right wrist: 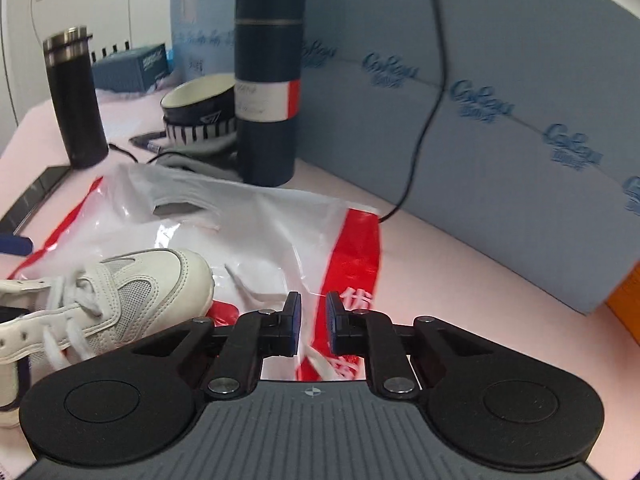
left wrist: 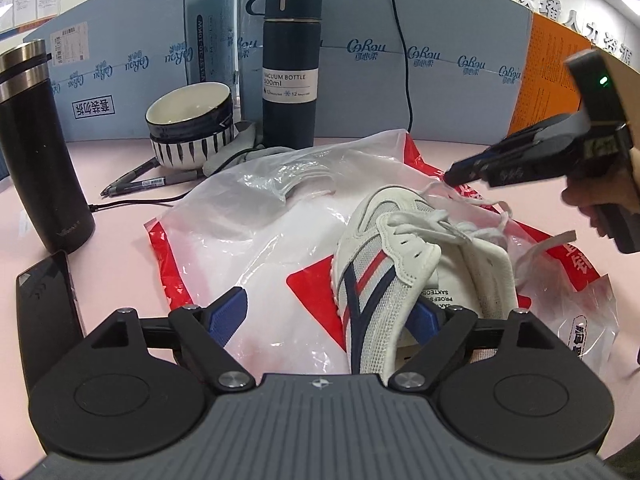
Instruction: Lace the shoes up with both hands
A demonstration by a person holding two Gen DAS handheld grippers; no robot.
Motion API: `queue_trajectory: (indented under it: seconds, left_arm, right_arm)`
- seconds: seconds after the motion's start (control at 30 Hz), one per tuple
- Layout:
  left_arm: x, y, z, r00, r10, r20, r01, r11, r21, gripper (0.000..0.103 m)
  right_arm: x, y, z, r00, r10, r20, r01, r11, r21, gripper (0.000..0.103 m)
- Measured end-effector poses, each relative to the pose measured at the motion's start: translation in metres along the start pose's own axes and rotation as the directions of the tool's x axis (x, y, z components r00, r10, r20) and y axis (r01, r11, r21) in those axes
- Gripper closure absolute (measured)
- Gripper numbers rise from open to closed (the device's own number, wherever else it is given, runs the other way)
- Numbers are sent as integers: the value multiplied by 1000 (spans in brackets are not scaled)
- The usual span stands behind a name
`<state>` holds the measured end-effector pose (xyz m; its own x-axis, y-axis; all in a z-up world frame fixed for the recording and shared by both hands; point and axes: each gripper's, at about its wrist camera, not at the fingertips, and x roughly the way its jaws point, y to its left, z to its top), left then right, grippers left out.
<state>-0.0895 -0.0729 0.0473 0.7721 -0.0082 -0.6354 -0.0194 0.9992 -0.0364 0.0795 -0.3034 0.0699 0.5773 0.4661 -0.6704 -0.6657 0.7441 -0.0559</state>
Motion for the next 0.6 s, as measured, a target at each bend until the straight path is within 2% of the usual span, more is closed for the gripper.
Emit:
queue_trajectory:
  seconds: [0.1, 0.2, 0.23, 0.27, 0.3, 0.33, 0.43, 0.53, 0.6]
  left_arm:
    - [2, -5, -1, 1000, 6, -4, -6, 1000, 22, 21]
    - [3, -5, -2, 1000, 11, -3, -10, 1000, 22, 20]
    - [3, -4, -2, 1000, 10, -5, -10, 1000, 17, 20]
    - [4, -3, -2, 1000, 10, -8, -10, 1000, 11, 19]
    - [4, -3, -2, 1000, 11, -10, -11, 1000, 8, 19]
    - [4, -2, -2, 1000, 12, -13, -12, 1000, 5, 19]
    - [3, -3, -1, 1000, 13, -10, -13, 1000, 7, 18]
    - [2, -3, -1, 1000, 9, -4, -9, 1000, 5, 18]
    - [2, -3, -1, 1000, 15, -7, -15, 1000, 6, 17]
  right_arm:
    - [-19, -6, -7, 999, -31, -27, 30, 999, -15, 90]
    - [-26, -13, -15, 998, -17, -65, 18, 1000, 18, 89]
    - [-27, -13, -15, 998, -3, -64, 4, 1000, 13, 88]
    - [-26, -8, -15, 998, -3, -59, 3, 1000, -10, 76]
    - [-25, -2, -13, 999, 1, -44, -3, 999, -45, 61]
    - [-23, 4, -10, 1000, 22, -19, -24, 996, -89, 57]
    - [-2, 25, 3, 996, 89, 16, -82, 965, -249, 57]
    - [27, 41, 15, 996, 90, -19, -90, 909, -407, 61]
    - [44, 44, 18, 992, 119, -44, -126, 875, -467, 61]
